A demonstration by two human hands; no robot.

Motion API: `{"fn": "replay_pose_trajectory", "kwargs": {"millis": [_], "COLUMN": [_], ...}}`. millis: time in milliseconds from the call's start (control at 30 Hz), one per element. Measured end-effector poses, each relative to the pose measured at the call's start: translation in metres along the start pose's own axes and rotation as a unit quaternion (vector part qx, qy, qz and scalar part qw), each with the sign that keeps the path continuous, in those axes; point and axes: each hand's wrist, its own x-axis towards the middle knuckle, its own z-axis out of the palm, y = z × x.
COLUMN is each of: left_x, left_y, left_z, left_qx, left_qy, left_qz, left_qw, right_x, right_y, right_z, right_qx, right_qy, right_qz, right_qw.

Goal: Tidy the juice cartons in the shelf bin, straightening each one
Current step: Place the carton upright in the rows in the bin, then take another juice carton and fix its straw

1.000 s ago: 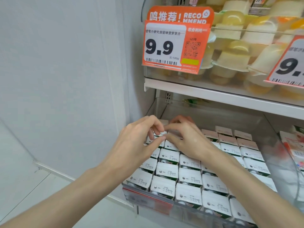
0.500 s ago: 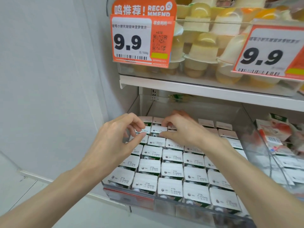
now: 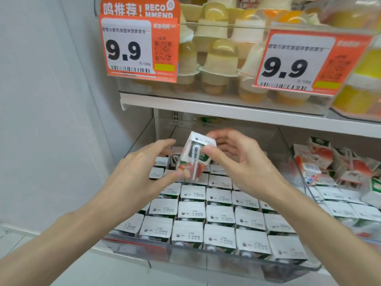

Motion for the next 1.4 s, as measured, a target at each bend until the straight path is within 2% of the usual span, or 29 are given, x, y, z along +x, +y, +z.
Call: {"fn": "replay_pose_trajectory", "kwargs": {"millis": [100, 200, 300, 500, 633, 867, 1000, 1167, 1300, 1400], "left_x": [0.006, 0.008, 0.008, 0.008, 0.007, 0.006, 0.008, 0.007, 0.008, 0.005], "left_y": [0.012, 0.024, 0.030, 0.032, 0.034, 0.030, 0.030, 0.030, 0.027, 0.025], "left_z": [0.012, 0.020, 0.025, 0.027, 0.027, 0.025, 0.024, 0.024, 0.020, 0.017], "left_qx": [-0.120, -0.242, -0.321, -0.425, -0.442, -0.459, -0.492, -0.542, -0.547, -0.533], "left_qy": [-0.050, -0.088, -0.087, -0.103, -0.120, -0.104, -0.120, -0.172, -0.175, -0.193], "left_qz": [0.019, -0.002, -0.052, -0.107, -0.110, -0.109, -0.105, -0.132, -0.134, -0.110], "left_qw": [0.991, 0.966, 0.942, 0.893, 0.882, 0.876, 0.856, 0.812, 0.808, 0.817], "right_x": [-0.015, -0.025, -0.029, -0.033, -0.034, -0.035, -0.038, -0.040, -0.041, -0.041], "right_y": [-0.001, 0.001, 0.003, 0.006, 0.005, 0.004, 0.004, 0.004, 0.004, 0.001], "right_z": [-0.005, -0.008, -0.015, -0.018, -0.017, -0.009, -0.001, 0.007, 0.006, 0.007], "right_qx": [0.044, 0.077, 0.099, 0.091, 0.099, 0.139, 0.173, 0.163, 0.136, 0.136], "right_qy": [0.007, 0.033, 0.051, 0.030, 0.045, 0.055, 0.052, 0.041, 0.036, 0.008], "right_qz": [0.023, 0.042, 0.070, 0.111, 0.120, 0.130, 0.147, 0.148, 0.137, 0.146], "right_qw": [0.999, 0.996, 0.991, 0.989, 0.987, 0.980, 0.973, 0.975, 0.981, 0.980]}}
